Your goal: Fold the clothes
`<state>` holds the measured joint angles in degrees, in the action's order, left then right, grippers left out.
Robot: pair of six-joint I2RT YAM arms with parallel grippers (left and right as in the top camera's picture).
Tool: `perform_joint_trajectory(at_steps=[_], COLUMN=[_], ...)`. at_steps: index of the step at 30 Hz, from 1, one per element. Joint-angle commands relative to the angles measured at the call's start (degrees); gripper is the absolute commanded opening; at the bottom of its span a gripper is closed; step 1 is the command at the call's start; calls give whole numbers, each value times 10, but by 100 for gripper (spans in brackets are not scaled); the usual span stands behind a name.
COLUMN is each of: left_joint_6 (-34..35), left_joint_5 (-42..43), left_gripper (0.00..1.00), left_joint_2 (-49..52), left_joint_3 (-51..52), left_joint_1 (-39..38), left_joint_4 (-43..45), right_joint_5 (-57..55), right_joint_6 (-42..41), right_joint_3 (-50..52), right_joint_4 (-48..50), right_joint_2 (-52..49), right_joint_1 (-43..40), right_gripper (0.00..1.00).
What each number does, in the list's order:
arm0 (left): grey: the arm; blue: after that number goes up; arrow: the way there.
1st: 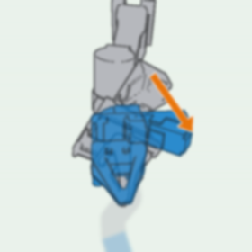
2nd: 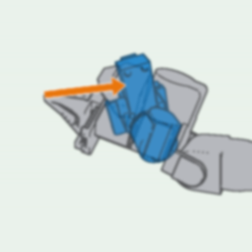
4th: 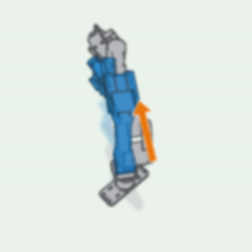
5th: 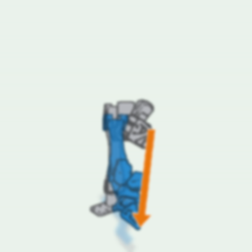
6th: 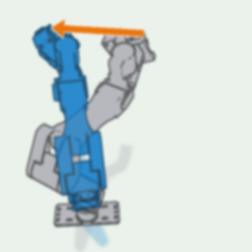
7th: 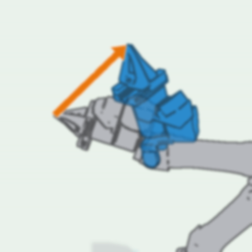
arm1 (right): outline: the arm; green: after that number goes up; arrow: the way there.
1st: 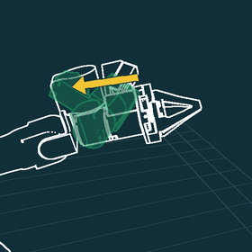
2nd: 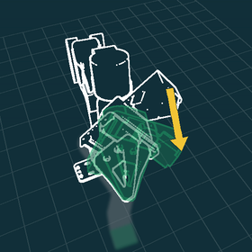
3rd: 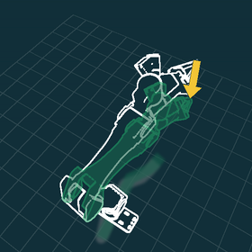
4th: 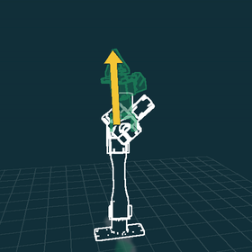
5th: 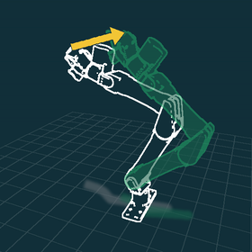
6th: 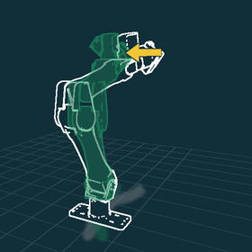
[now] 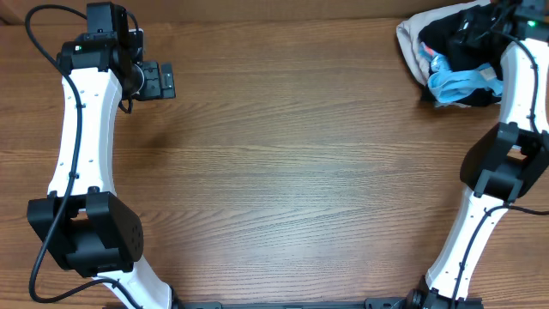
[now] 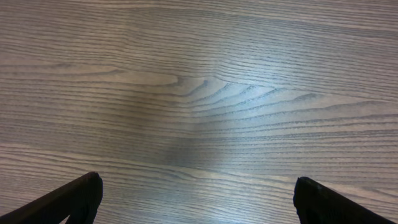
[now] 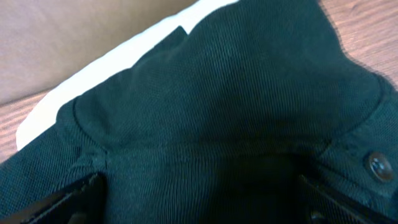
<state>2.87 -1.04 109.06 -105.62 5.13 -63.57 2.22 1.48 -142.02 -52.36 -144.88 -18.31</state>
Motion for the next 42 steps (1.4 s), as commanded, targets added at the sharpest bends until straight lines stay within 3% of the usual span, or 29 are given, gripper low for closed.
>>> perform_joint_trajectory(at_steps=[1,10,22,26,32,42], left_joint_6=[5,5,5,5,5,5], left_joint_5=[7,7,7,7,7,7], left_gripper=[100,100,100,100,100,100], left_joint_2=[3,3,3,3,3,3], left_joint_3=[-14,-14,-14,-14,-14,-14], left_joint_1=[0,0,0,0,0,0], left_joint_4=[1,-1,0,0,0,0], right_joint_5=[18,20,38,99,103,103], right_joint_6=[-47,-48,-48,-48,-47,-47], right_joint_3=[7,-39,-279,-292,-292,-290], right_joint_4=[-73,-135,-329,-351,-351,-353], right_joint_2=[-65,-32,216,309,395,426], right_joint_1=[14,17,21,26,26,26], right_gripper=[100,100,100,100,100,100])
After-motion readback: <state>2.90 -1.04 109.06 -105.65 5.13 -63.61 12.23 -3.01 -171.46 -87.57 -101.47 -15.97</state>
